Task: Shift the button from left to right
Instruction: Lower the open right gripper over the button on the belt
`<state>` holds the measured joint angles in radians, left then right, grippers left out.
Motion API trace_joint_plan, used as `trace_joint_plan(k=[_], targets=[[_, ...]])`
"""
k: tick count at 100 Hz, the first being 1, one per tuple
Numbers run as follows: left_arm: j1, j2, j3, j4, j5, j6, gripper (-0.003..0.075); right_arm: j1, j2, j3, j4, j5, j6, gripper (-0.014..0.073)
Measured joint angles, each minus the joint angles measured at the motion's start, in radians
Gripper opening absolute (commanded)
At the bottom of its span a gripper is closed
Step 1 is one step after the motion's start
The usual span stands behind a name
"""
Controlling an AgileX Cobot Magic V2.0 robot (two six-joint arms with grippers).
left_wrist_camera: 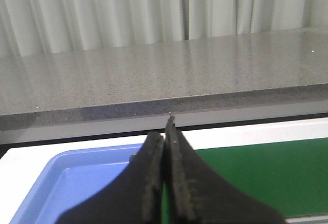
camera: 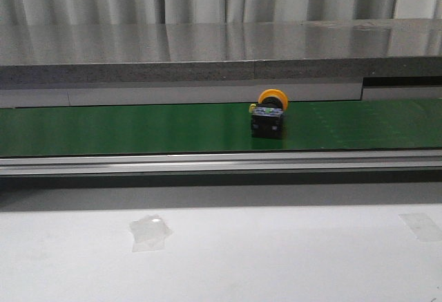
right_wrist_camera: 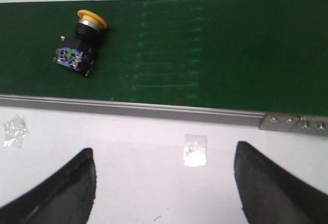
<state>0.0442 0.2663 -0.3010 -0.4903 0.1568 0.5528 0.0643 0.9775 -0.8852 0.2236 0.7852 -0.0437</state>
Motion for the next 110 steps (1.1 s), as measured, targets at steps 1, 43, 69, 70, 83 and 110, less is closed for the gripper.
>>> trace_joint_plan(k=[1, 43, 69, 70, 83, 110], targets=[[0.000, 0.000, 0.000, 0.000, 0.000, 0.000, -0.0020, 0.000, 0.005, -0.004, 0.002, 0.000, -0.003, 0.0561], [0.000, 0.000, 0.000, 0.000, 0.000, 0.000, -0.0020, 0.042, 0.370, -0.247, 0.016, -0.004, -0.076, 0.0561], [0.000, 0.000, 0.000, 0.000, 0.000, 0.000, -0.0020, 0.098, 0.569, -0.364, 0.016, -0.031, -0.094, 0.0561], [0.000, 0.000, 0.000, 0.000, 0.000, 0.000, -0.0020, 0.100, 0.578, -0.368, 0.016, -0.031, -0.094, 0.0561], [0.000, 0.000, 0.000, 0.000, 0.000, 0.000, -0.0020, 0.118, 0.645, -0.403, 0.016, -0.038, -0.094, 0.0561], [0.000, 0.000, 0.000, 0.000, 0.000, 0.000, -0.0020, 0.125, 0.729, -0.425, 0.012, -0.064, -0.095, 0.0561]])
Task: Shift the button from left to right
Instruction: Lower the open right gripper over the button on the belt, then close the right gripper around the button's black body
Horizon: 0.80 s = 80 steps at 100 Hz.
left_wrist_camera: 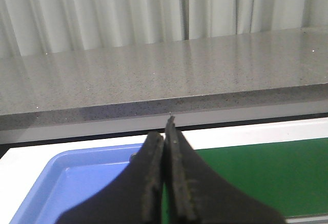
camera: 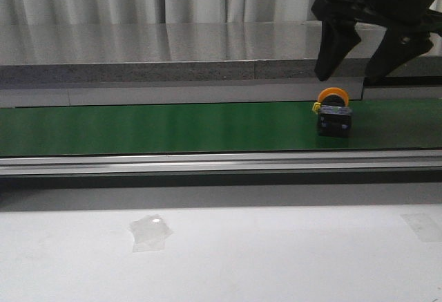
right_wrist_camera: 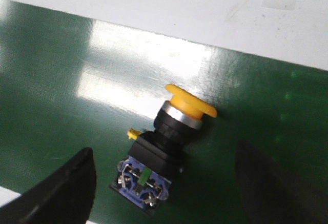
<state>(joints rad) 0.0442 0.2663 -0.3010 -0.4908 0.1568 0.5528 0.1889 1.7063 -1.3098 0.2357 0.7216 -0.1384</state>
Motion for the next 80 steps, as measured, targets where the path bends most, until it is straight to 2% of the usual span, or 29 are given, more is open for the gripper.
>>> trace_joint_plan(k=[39, 46, 57, 61, 66, 80], targets=[[0.000, 0.000, 0.000, 0.000, 0.000, 0.000, -0.0020, 0.000, 0.102, 0.000, -0.034, -0.004, -0.002, 0.0551], [0.000, 0.000, 0.000, 0.000, 0.000, 0.000, -0.0020, 0.000, 0.112, 0.000, -0.046, 0.001, -0.002, 0.0477], [0.000, 0.000, 0.000, 0.000, 0.000, 0.000, -0.0020, 0.000, 0.114, 0.000, -0.048, 0.012, -0.002, 0.0255], [0.000, 0.000, 0.000, 0.000, 0.000, 0.000, -0.0020, 0.000, 0.114, -0.002, -0.048, 0.019, -0.002, 0.0209], [0.000, 0.000, 0.000, 0.000, 0.000, 0.000, -0.0020, 0.000, 0.114, -0.002, -0.048, 0.027, -0.002, 0.0183], [0.000, 0.000, 0.000, 0.000, 0.000, 0.000, -0.0020, 0.000, 0.111, -0.008, -0.060, 0.052, -0.004, 0.0186]])
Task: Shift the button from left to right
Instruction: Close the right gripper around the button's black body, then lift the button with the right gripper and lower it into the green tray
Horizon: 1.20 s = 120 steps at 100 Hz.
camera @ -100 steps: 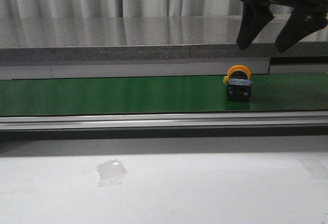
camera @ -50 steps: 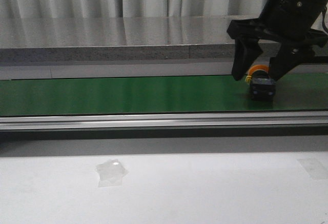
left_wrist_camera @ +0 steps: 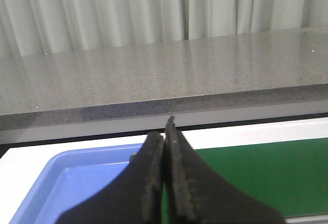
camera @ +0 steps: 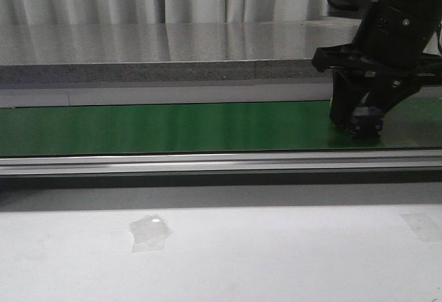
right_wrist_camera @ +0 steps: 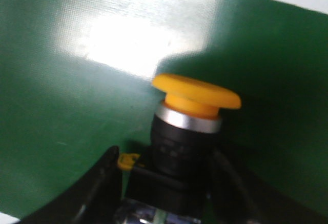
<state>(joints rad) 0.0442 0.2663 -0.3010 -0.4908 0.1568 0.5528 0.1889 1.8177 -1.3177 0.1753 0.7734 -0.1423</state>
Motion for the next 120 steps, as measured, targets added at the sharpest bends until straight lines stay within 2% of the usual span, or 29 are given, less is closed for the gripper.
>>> trace_joint_plan(k=[24, 50, 87, 101, 120], targets=[[0.000, 0.000, 0.000, 0.000, 0.000, 0.000, -0.0020, -0.050, -0.052, -0.059, -0.079, 0.076, 0.000, 0.0186], [0.000, 0.000, 0.000, 0.000, 0.000, 0.000, -0.0020, -0.237, -0.071, -0.165, -0.106, 0.117, -0.080, 0.0186], [0.000, -0.001, 0.000, 0.000, 0.000, 0.000, -0.0020, -0.531, -0.071, -0.173, -0.108, 0.093, -0.267, 0.0186], [0.000, -0.001, 0.000, 0.000, 0.000, 0.000, -0.0020, -0.599, -0.046, -0.174, -0.108, 0.085, -0.303, 0.0186], [0.000, -0.001, 0.000, 0.000, 0.000, 0.000, -0.0020, -0.638, 0.025, -0.176, -0.108, 0.066, -0.326, 0.0186]])
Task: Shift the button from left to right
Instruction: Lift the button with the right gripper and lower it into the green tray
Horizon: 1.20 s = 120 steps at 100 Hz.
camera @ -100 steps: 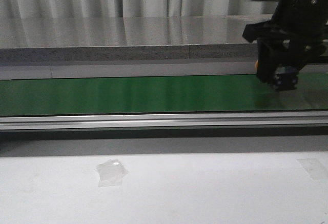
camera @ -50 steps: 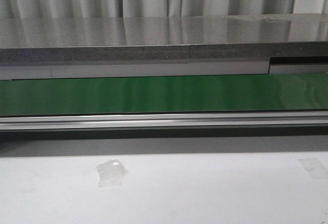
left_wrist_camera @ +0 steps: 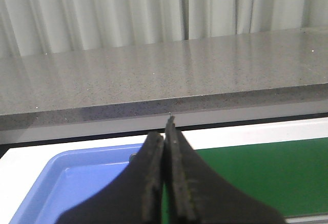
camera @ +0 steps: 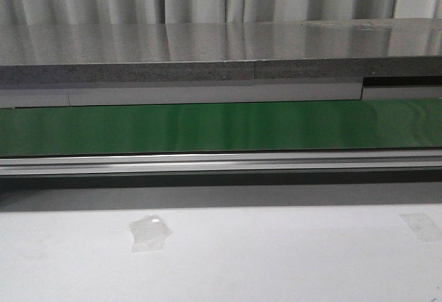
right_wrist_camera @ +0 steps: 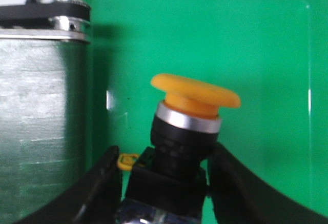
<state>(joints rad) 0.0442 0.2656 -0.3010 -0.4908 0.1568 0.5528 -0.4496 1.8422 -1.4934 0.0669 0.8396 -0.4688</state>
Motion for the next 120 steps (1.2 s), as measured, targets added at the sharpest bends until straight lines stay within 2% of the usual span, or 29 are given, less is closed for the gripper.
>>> trace_joint_plan(k=[42, 120], targets=[[0.000, 0.000, 0.000, 0.000, 0.000, 0.000, -0.0020, -0.007, 0.135, 0.000, 0.003, -0.007, -0.021, 0.0186], [0.000, 0.000, 0.000, 0.000, 0.000, 0.000, -0.0020, -0.007, 0.142, 0.000, 0.041, -0.009, -0.023, 0.0186]])
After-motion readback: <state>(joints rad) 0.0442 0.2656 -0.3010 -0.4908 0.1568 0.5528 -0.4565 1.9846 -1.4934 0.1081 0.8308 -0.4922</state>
